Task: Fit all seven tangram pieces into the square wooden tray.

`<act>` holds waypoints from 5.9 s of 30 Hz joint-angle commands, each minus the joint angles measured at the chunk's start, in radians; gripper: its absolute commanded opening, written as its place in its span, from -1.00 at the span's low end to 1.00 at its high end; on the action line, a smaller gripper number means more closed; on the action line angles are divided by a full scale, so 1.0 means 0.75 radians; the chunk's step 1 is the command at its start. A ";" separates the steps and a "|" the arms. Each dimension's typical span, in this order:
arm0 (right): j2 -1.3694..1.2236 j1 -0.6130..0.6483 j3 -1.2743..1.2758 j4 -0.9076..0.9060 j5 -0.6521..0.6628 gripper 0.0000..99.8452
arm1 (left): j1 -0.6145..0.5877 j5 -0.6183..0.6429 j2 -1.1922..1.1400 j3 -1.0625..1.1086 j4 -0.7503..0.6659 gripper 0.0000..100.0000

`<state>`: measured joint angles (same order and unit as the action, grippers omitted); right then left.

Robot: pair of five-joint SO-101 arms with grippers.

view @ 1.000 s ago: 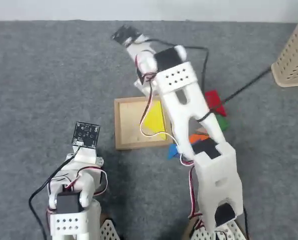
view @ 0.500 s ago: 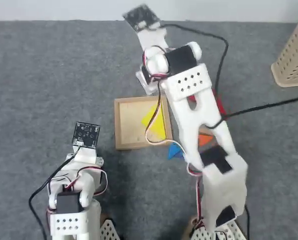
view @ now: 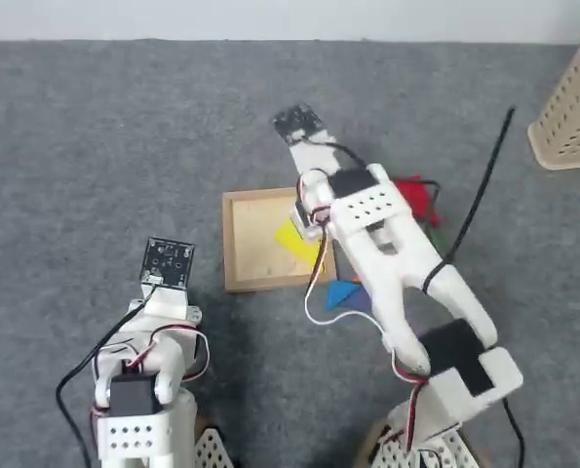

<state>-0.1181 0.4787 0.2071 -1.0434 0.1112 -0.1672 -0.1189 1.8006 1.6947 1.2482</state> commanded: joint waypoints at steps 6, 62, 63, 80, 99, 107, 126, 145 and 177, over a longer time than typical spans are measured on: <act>-0.298 -0.077 -0.207 0.034 -0.016 -0.72 | -0.002 -0.012 0.000 -0.011 0.006 -0.98; -0.439 -0.275 -0.319 -0.071 -0.129 -0.66 | -0.002 -0.012 0.000 -0.011 0.006 -0.98; -0.439 -0.281 -0.319 -0.071 -0.129 -0.66 | -0.002 -0.012 0.000 -0.011 0.006 -0.98; 0.075 -0.349 -0.317 -0.279 -0.080 -0.66 | -0.002 -0.012 0.000 -0.011 0.006 -0.98; -0.390 -0.582 -0.659 -0.279 0.824 -0.45 | -0.002 -0.012 0.000 -0.011 0.006 -0.98; -0.645 -0.615 -0.792 -0.287 1.011 -0.45 | -0.002 -0.012 0.000 -0.011 0.006 -0.98; -0.889 -0.656 -0.912 -0.277 1.062 -0.48 | -0.002 -0.012 0.000 -0.011 0.006 -0.98; -0.602 -0.650 -0.914 -0.373 0.812 -0.88 | -0.002 -0.012 0.000 -0.011 0.006 -0.98; -0.803 -0.568 -0.914 -0.167 1.031 -0.50 | -0.002 -0.012 0.000 -0.011 0.006 -0.98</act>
<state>-0.7273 0.0598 -0.4572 -1.2029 0.8661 -0.1642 -0.1189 1.8006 1.6947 1.2482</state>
